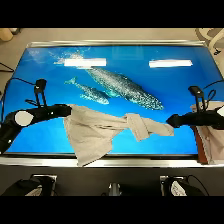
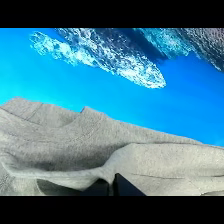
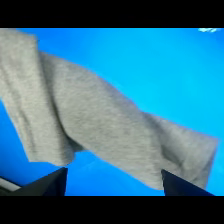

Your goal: Fold the shirts.

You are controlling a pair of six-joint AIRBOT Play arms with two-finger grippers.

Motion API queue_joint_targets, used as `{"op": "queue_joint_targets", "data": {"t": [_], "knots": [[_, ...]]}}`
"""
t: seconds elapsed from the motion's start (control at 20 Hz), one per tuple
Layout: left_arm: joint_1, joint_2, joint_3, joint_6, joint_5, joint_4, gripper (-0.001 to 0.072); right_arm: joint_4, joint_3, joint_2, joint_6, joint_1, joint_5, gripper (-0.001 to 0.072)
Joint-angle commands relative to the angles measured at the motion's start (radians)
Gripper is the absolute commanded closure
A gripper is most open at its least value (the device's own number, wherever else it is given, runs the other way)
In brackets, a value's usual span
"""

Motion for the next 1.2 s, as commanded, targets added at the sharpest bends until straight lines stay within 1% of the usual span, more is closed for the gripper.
{"op": "queue_joint_targets", "data": {"t": [0.0,0.15,0.3,0.4,0.5,0.6,0.65,0.75,0.8,0.95,1.05,1.15], "knots": [[0.001,0.003,0.002,0.002,-0.034,-0.036,0.0676,0.098,-0.122,-0.001,-0.015,0.001,0.031,0.0100],[0.001,0.003,0.002,0.003,-0.068,-0.050,0.0676,0.175,-0.257,-0.049,-0.073,0.001,-0.021,0.0098],[0.001,0.003,0.002,0.002,-0.076,-0.050,0.0676,0.232,-0.288,-0.103,-0.123,0.001,-0.062,0.0098],[0.001,0.003,0.002,0.002,-0.076,-0.050,0.0676,0.254,-0.288,-0.138,-0.124,0.040,-0.134,0.0098],[0.001,0.003,0.002,0.002,-0.076,-0.050,0.0676,0.261,-0.288,-0.173,-0.116,0.151,-0.243,0.0095],[0.001,0.003,0.002,0.002,-0.076,-0.050,0.0676,0.277,-0.288,-0.197,-0.078,0.249,-0.328,0.0102],[0.001,0.003,0.002,0.002,-0.076,-0.050,0.0676,0.296,-0.288,-0.203,-0.076,0.278,-0.350,0.0157],[0.001,0.003,0.002,0.002,-0.076,-0.050,0.0676,0.349,-0.278,-0.202,-0.081,0.286,-0.344,0.0564],[0.001,0.003,0.003,0.002,-0.075,-0.050,0.0676,0.366,-0.259,-0.201,-0.090,0.283,-0.319,0.0686],[0.004,0.022,0.057,0.003,-0.076,-0.048,0.0677,0.342,-0.110,-0.168,-0.168,0.283,-0.187,0.0691],[0.023,0.066,0.164,0.003,-0.076,-0.024,0.0677,0.229,0.060,-0.102,-0.160,0.283,-0.124,0.0691],[0.063,0.127,0.331,0.003,-0.076,0.025,0.0677,0.054,0.275,-0.004,-0.092,0.283,-0.128,0.0691]]}}
